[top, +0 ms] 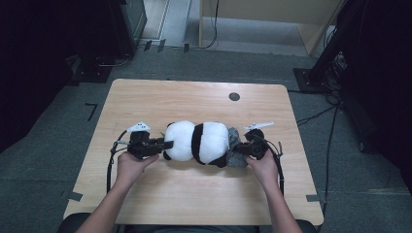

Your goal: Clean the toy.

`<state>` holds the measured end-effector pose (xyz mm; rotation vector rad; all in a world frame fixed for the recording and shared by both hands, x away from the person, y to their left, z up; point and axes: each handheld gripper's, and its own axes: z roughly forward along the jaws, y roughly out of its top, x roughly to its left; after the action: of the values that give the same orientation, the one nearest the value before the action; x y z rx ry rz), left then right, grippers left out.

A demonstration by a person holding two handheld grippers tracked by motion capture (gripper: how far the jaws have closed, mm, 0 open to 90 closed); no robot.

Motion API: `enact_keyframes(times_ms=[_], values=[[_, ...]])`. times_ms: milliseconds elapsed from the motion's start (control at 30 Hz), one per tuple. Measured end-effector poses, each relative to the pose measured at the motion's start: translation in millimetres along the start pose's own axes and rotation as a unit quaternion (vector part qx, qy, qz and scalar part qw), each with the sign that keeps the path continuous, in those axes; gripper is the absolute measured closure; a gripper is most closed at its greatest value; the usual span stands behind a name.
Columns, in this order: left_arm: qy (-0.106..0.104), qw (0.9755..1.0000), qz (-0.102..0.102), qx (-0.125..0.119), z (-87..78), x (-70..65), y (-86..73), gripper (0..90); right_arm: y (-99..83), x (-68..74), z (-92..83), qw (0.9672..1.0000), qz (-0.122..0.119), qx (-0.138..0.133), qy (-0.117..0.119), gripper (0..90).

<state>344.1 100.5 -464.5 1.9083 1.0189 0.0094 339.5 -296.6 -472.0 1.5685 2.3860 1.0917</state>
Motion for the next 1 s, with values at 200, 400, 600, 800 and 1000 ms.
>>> enact_keyframes(times_ms=[200, 400, 600, 800, 1000], values=[[0.001, 1.0, 0.003, 0.0, -0.1, -0.8, 0.9, 63.9, 7.9, 10.8, -46.9, 0.9962, -0.014, -0.086, 0.004, 76.8], [0.003, 1.0, 0.002, 0.0, -0.1, -1.6, 1.3, 64.0, 21.9, 50.3, -73.4, 0.989, -0.064, -0.13, 0.029, 76.7], [0.006, 1.0, 0.003, 0.002, 0.1, -2.4, 1.8, 64.2, 22.8, 89.4, -65.0, 0.983, -0.129, -0.119, 0.055, 76.6], [0.009, 0.9999, 0.009, 0.004, 0.6, -3.1, 2.2, 64.4, 7.6, 88.9, -34.4, 0.9811, -0.169, -0.073, 0.06, 76.6], [0.006, 0.9999, 0.009, 0.002, 1.4, -4.1, 2.4, 64.7, -1.8, 75.7, -30.1, 0.9787, -0.183, -0.069, 0.061, 76.9]])
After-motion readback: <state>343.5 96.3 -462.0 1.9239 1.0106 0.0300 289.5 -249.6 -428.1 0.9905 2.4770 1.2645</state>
